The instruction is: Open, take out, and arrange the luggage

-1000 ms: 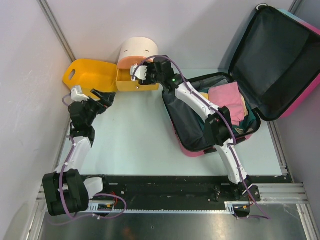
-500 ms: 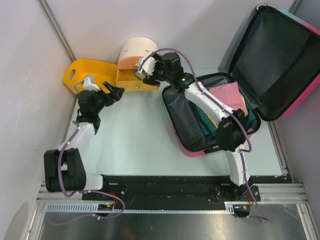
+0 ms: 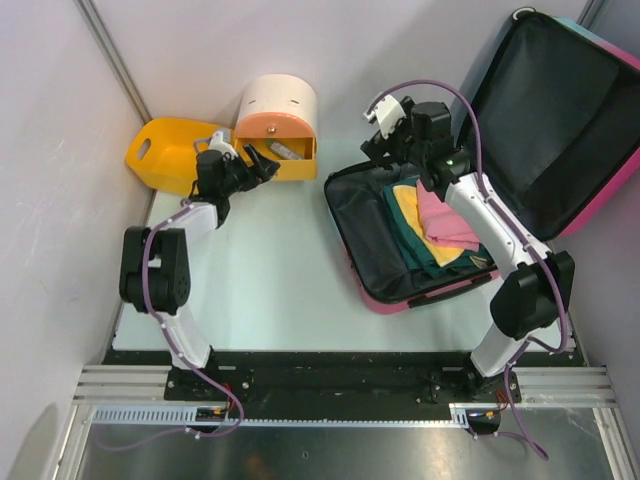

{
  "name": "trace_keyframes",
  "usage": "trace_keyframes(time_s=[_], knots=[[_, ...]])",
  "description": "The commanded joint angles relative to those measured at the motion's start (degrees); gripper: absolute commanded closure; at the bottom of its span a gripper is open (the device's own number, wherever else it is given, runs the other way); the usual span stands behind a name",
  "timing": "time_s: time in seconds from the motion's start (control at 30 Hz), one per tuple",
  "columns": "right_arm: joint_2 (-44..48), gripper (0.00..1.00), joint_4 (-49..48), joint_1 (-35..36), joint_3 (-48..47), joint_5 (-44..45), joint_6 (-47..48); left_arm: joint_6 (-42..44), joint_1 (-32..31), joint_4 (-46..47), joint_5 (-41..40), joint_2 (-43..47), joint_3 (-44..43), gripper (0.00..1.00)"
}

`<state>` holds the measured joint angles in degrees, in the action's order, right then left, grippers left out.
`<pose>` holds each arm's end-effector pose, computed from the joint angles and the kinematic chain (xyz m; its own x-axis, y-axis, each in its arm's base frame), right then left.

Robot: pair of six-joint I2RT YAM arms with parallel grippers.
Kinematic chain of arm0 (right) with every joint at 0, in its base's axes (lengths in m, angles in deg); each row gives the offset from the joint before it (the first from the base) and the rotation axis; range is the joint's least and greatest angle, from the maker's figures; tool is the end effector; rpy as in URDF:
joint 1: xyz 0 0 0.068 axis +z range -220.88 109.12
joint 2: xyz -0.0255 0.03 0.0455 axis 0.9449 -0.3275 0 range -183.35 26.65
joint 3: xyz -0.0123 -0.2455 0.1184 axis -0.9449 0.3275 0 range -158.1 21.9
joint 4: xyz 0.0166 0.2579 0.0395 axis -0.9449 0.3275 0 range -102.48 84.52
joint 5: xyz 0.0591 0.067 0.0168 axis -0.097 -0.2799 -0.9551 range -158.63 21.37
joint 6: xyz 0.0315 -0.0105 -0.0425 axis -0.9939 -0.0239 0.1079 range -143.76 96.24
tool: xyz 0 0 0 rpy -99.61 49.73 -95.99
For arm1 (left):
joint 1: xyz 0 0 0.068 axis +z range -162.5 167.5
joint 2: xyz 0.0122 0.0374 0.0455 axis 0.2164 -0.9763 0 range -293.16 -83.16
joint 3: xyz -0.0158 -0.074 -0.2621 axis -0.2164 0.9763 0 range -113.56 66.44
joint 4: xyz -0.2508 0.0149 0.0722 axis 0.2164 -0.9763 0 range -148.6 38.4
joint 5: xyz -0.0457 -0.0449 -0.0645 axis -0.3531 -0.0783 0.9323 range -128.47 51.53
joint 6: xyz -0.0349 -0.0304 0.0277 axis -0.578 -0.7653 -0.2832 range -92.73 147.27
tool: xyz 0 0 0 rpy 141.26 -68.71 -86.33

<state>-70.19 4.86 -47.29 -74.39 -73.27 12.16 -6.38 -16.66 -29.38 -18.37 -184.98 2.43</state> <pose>0.3665 0.1632 0.3997 0.0474 -0.6174 -0.7852 -0.5453 0.6427 -0.5382 0.4059 -0.0419 0.2402 -0.4438 -0.4895 -0.7506 0.1831 0.7704 -0.6107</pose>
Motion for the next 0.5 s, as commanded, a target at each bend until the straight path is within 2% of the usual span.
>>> trace_keyframes(time_s=[0.0,0.23,0.47], knots=[[4.4,0.0,1.6,-1.4,3.1,1.7,-2.8,-0.9,-0.8,3.5,1.2,-5.1,-7.8,0.14],[5.5,0.0,1.6,-2.9,5.2,2.3,-4.0,-0.8,-0.9,4.6,0.6,-12.8,-17.2,0.18],[5.2,0.0,1.8,-3.4,5.4,2.2,-4.1,-0.8,-0.9,10.6,2.8,-18.0,-20.9,0.23]])
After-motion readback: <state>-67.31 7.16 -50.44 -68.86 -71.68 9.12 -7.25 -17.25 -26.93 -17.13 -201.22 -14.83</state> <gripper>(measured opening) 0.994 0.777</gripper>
